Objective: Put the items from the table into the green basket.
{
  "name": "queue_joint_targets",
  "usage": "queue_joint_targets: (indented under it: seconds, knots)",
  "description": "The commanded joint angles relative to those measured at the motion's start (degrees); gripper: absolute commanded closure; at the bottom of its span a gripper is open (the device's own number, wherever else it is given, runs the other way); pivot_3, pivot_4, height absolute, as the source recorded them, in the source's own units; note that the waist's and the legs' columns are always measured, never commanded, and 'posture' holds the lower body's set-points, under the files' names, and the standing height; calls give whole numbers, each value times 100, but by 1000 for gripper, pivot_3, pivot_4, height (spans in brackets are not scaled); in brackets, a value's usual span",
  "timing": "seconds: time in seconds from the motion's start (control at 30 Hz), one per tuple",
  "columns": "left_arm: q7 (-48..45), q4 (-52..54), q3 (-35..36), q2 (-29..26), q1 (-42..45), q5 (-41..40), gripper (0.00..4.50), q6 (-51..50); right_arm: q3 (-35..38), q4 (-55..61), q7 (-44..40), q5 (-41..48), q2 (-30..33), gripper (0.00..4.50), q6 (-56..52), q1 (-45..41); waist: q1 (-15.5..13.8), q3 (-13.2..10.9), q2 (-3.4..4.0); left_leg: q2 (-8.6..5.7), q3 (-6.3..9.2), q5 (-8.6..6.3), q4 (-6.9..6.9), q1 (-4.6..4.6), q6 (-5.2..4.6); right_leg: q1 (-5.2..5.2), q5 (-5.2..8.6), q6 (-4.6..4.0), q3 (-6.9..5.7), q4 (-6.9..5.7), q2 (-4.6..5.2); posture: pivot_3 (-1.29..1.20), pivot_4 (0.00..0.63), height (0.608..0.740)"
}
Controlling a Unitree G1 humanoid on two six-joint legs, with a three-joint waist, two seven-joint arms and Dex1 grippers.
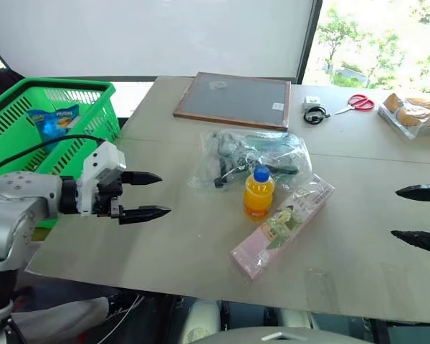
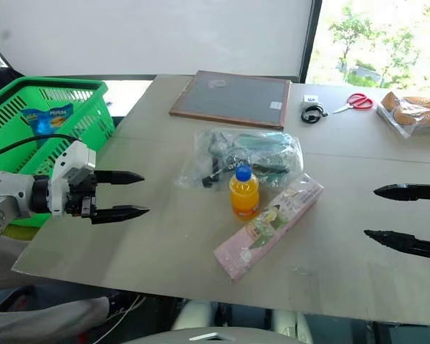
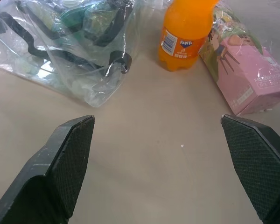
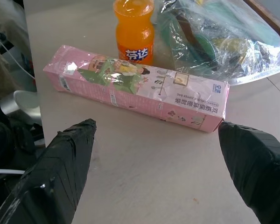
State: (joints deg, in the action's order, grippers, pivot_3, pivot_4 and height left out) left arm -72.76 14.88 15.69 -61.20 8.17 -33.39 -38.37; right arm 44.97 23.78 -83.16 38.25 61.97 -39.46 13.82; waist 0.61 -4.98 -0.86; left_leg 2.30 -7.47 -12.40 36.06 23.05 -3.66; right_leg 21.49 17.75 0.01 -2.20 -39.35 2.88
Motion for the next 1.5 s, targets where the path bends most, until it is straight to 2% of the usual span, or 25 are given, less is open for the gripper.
queue_joint_targets:
  seconds: [0.03,0.2,0.4,0.53,0.67,0.73,0.83,0.93,1.03,1.17,1.3,1.33,1.5]
  knots:
    - [7,39,153,-12,138,-201,31,-30,89,425,203,166,-173,0,113,22,4,-2,-3,0,0,0,0,0,0,0,0,0,0,0,0,-20,78,740]
    - [445,486,-80,481,434,-448,31,-64,-5,802,539,754,-281,0,-63,-329,5,-13,-10,0,5,-4,4,-4,8,-7,-1,1,-1,-2,3,-14,80,740]
    - [1315,1253,-390,1021,263,-111,31,181,-79,1227,796,955,-591,0,72,-124,-3,-13,-21,-1,7,0,0,3,0,-15,-5,7,-7,26,-1,-15,67,740]
    - [2167,1176,-956,1162,602,414,31,-257,-259,1450,1061,1080,-738,0,130,-147,0,-13,-23,0,10,1,2,3,-1,-20,-9,16,-7,31,-11,-27,65,740]
    - [2525,609,-1570,1171,997,1304,31,190,-256,1557,1099,1080,-767,0,251,-19,-1,-12,-23,-1,13,0,3,-7,-2,-28,-14,25,-7,31,-15,-33,65,740]
    - [2538,50,-2146,1283,1413,1905,31,668,-249,1590,1210,1144,-810,0,323,-74,-5,-11,-25,-1,12,0,4,-8,-2,-31,-16,25,-7,33,-15,-44,66,740]
    - [2384,-891,-2818,1817,2194,2418,31,1400,-361,1602,1547,1152,-920,0,506,-337,-21,-11,-27,-2,13,0,7,-8,-3,-34,-18,26,-7,38,-15,-81,64,740]
    - [2193,-1722,-3161,2306,2814,2680,31,1790,-469,1596,1914,1299,-941,0,515,-682,3,-11,-28,-3,12,-4,19,7,-9,-29,-20,28,-7,40,-13,-115,64,740]
    - [1852,-2551,-3532,2622,3289,2993,31,2286,-534,1443,2486,1769,-723,0,121,-1206,128,-6,-23,-3,9,7,31,48,6,8,-22,31,-4,38,-17,-130,61,740]
    - [1774,-3777,-4225,2783,3744,3962,31,3284,-553,1300,2867,2087,-422,0,-222,-1562,176,-2,-24,-3,11,9,36,65,8,25,-22,32,-5,37,-22,-150,63,740]
    - [1751,-4593,-4442,3081,4016,4379,1127,3944,-470,1372,2897,2105,-338,0,-272,-1464,151,8,-12,-2,17,8,38,62,7,18,-22,33,-9,37,-23,-172,66,740]
    - [1756,-4701,-4386,3135,4048,4395,1626,4034,-446,1392,2883,2090,-317,0,-281,-1427,149,14,-9,-2,18,5,39,63,1,18,-23,35,-9,38,-22,-173,66,740]
    - [1606,-4618,-3730,3208,4019,3943,3486,3980,-409,1442,2804,2059,-263,0,-202,-1350,191,46,22,-2,21,-12,66,62,-27,6,-42,65,-9,37,-17,-171,55,740]
